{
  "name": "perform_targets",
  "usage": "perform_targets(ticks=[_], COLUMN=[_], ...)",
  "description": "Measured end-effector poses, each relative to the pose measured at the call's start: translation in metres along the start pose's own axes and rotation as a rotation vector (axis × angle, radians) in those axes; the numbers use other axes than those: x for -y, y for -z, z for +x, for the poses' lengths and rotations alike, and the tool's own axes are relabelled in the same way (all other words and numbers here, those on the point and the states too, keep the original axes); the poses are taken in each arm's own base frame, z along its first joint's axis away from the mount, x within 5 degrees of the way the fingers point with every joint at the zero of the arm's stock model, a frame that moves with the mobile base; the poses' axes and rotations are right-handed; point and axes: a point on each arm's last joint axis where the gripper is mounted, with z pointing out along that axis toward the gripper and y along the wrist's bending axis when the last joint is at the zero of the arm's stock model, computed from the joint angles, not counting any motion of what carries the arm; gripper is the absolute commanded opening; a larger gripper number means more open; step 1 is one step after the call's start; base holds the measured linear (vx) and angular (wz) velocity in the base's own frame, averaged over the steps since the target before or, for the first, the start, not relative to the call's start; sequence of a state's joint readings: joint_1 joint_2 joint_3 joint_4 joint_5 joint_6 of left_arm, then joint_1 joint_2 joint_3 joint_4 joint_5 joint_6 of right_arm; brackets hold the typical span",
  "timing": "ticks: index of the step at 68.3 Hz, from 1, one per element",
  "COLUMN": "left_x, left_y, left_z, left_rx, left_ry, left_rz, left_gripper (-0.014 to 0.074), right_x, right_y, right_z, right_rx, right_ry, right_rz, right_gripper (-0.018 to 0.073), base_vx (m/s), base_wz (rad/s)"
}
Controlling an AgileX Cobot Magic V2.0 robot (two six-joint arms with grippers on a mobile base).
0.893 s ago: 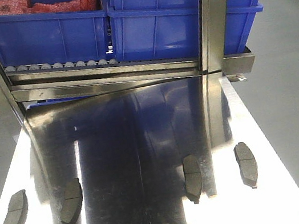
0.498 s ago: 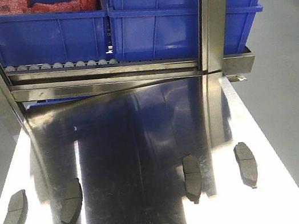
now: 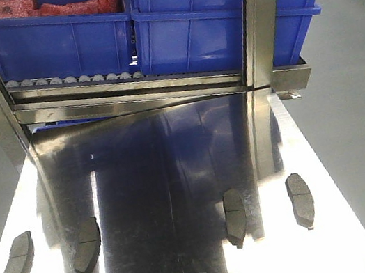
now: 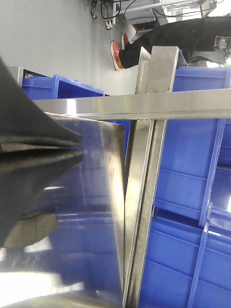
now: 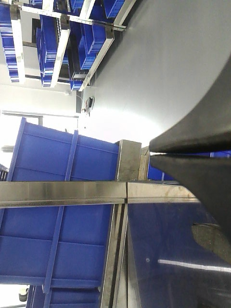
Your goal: Move and align brake pads A on conveyor
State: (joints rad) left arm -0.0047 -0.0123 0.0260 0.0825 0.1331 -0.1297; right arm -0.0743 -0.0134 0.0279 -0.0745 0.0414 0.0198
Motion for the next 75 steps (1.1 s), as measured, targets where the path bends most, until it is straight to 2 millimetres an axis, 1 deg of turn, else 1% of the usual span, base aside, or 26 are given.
perform_targets(ticks=[34,43,51,56,63,69,75], left_x=[0.000,0.001,0.002,0.002,0.003,0.004,0.005], left_y=[0.000,0.000,0.001,0.003,0.007,0.005,-0.004], left_z=[0.000,-0.005,-0.013,-0.023,-0.048,-0.068,-0.080], left_rx=[0.003,0.060,0.139,0.172,0.215,0.169,0.048], left_ry=[-0.003,-0.007,0.044,0.078,0.086,0.086,0.073], left_rz=[0.000,0.007,0.021,0.026,0.030,0.027,0.017], left_gripper=[-0.0006,-0.0006,-0.0006,-0.0006,-0.0006,-0.0006,-0.0006], right_x=[0.000,0.000,0.000,0.000,0.000,0.000,0.000], right_y=[0.000,0.000,0.000,0.000,0.000,0.000,0.000], right_z=[0.000,0.000,0.000,0.000,0.000,0.000,0.000], right_rx=[0.000,0.000,0.000,0.000,0.000,0.000,0.000], right_ry=[0.000,0.000,0.000,0.000,0.000,0.000,0.000], right_rz=[0.000,0.000,0.000,0.000,0.000,0.000,0.000], right_gripper=[-0.0011,-0.0011,-0.0011,-0.0011,-0.0011,-0.0011,-0.0011], base_vx=[0.00,0.00,0.00,0.00,0.00,0.00,0.00], base_wz=[0.00,0.00,0.00,0.00,0.00,0.00,0.00])
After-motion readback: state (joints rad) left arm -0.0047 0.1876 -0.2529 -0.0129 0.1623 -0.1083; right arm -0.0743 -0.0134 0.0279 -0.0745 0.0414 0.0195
